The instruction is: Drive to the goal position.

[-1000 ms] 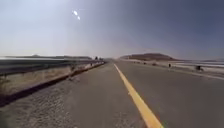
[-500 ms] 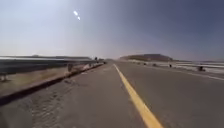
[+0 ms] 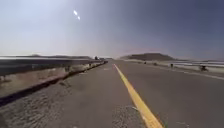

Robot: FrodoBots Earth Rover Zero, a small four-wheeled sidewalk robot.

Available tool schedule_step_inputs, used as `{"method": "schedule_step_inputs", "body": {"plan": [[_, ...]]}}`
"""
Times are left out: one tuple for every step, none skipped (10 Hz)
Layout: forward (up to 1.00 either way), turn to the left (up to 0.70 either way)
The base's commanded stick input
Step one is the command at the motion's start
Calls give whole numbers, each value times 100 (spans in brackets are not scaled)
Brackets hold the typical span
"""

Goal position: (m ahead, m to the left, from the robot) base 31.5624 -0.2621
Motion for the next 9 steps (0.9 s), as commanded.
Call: {"method": "schedule_step_inputs", "body": {"plan": [[50, 0], [50, 0], [50, 0], [50, 0], [50, 0], [50, 0], [50, 0], [50, 0], [50, 0]]}}
